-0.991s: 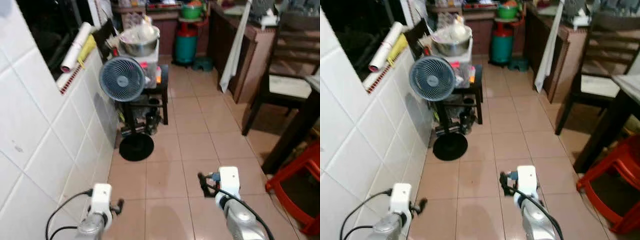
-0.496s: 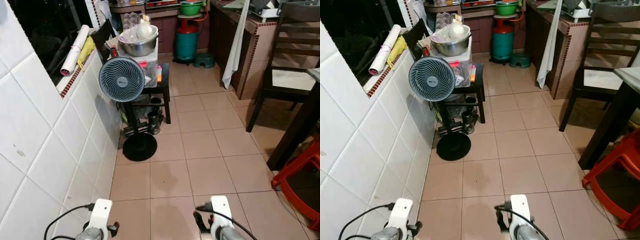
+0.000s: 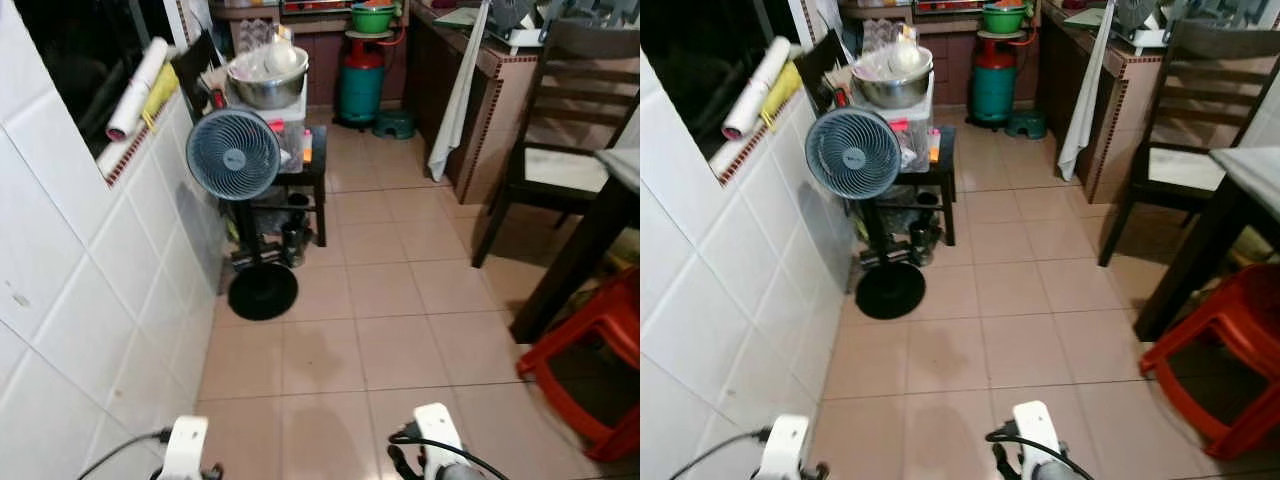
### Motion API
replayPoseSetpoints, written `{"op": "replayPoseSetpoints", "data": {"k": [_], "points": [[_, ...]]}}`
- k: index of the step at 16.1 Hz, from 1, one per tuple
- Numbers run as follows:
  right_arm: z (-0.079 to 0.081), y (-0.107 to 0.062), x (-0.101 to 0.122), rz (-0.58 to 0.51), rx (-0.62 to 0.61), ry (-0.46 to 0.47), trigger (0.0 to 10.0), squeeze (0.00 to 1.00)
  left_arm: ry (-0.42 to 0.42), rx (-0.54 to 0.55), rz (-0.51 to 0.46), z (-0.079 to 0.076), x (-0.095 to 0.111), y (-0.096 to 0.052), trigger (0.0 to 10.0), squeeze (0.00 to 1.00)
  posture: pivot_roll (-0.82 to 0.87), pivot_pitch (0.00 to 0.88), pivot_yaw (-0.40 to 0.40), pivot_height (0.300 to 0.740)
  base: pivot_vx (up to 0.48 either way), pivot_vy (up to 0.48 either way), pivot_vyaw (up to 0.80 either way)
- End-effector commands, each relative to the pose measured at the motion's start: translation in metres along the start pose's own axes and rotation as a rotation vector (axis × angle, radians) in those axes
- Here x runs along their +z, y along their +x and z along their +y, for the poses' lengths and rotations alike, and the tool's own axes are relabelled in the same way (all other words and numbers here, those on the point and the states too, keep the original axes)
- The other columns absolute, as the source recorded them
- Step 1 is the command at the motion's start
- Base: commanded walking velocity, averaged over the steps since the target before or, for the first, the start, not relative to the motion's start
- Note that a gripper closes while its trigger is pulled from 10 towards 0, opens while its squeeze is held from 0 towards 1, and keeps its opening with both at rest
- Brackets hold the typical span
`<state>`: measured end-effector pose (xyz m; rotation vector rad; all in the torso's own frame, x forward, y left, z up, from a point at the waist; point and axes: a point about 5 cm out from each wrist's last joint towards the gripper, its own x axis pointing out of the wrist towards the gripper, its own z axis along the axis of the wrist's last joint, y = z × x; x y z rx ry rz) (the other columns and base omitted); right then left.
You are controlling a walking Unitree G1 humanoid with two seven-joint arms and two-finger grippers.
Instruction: Setting the table
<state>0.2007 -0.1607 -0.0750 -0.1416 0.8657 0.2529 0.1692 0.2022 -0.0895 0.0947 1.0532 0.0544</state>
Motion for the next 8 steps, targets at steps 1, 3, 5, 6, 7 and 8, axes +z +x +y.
{"op": "replayPoseSetpoints", "data": {"k": [1,3,5,6,7,8], "points": [[0.006,0.003,0.006,-0.002,0.03,-0.026,10.0,0.0,-0.014,0.016,0.016,0.002,-0.006,-0.001,10.0,0.0,0.0,0.0,-0.006,0.74,0.0,0.0,0.0],[0.013,0.007,0.019,-0.015,0.052,-0.05,10.0,0.0,-0.04,0.024,0.034,0.001,-0.013,-0.002,10.0,0.0,0.02,0.0,-0.018,0.74,0.0,0.0,0.0],[0.02,0.011,0.037,-0.045,0.06,-0.035,10.0,0.0,-0.041,0.025,0.034,0.001,-0.014,-0.002,10.0,0.0,0.03,0.0,-0.013,0.74,0.0,0.0,0.63],[0.023,0.012,0.042,-0.053,0.063,-0.029,10.0,0.0,-0.039,0.026,0.031,0.002,-0.013,-0.002,10.0,0.0,0.02,0.0,-0.01,0.74,0.0,0.0,0.8],[0.022,0.011,0.039,-0.054,0.062,-0.026,10.0,0.0,-0.03,0.023,0.026,0.002,-0.012,-0.002,10.0,0.0,0.02,0.0,-0.003,0.74,0.0,0.0,0.8],[0.021,0.011,0.034,-0.05,0.056,-0.024,10.0,0.0,-0.018,0.018,0.021,0.001,-0.009,-0.001,10.0,0.0,0.01,0.0,0.005,0.74,0.0,0.0,0.8]]}}
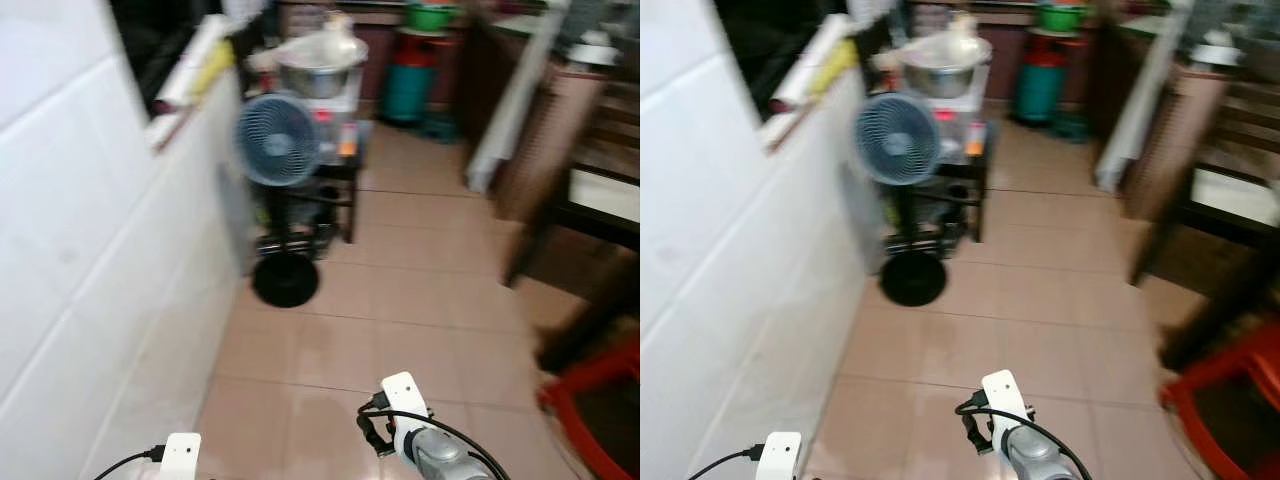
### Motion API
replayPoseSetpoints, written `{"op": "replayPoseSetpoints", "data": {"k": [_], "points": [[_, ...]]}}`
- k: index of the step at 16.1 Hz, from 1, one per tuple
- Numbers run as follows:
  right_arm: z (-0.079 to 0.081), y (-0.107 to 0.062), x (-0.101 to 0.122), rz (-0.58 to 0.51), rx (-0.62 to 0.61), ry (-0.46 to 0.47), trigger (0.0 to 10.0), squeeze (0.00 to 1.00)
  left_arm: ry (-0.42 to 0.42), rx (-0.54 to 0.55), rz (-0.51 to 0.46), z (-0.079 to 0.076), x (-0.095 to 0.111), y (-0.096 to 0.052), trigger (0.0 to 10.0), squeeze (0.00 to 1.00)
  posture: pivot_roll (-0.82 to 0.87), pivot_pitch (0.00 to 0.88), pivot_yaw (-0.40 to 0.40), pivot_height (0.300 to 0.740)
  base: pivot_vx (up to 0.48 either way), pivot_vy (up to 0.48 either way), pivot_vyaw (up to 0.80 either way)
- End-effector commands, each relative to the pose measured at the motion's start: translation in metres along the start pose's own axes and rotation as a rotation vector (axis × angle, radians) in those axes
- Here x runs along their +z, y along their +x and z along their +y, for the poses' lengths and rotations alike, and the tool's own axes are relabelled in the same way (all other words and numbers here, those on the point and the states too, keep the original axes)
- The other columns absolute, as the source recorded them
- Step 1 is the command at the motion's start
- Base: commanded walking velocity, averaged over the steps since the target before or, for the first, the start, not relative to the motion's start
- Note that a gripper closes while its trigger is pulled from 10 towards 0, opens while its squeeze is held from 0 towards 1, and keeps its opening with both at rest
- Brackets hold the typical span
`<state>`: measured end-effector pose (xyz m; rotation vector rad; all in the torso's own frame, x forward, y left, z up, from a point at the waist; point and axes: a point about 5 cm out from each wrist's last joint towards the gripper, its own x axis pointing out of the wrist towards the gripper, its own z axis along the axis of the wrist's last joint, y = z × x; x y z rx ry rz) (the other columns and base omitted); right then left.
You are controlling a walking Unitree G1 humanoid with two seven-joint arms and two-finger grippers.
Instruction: Setting the table
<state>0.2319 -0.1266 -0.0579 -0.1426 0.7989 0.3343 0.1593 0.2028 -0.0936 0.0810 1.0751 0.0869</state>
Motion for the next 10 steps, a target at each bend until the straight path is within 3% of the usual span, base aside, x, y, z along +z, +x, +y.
{"op": "replayPoseSetpoints", "data": {"k": [1,6,10], "points": [[-0.003,-0.003,-0.009,0.021,-0.019,0.034,10.0,0.0,0.015,-0.006,-0.007,0.0,0.003,0.0,10.0,0.0,0.01,0.0,0.005,0.74,0.0,0.0,0.0],[-0.015,-0.01,-0.029,0.047,-0.112,0.156,10.0,0.0,0.057,-0.053,-0.044,0.002,0.013,0.001,10.0,0.0,-0.03,0.0,0.036,0.74,0.0,0.0,0.0],[-0.017,-0.011,-0.032,0.051,-0.112,0.146,10.0,0.0,0.083,-0.077,-0.048,0.012,0.009,-0.001,10.0,0.0,-0.04,0.0,0.049,0.74,0.0,0.0,0.0]]}}
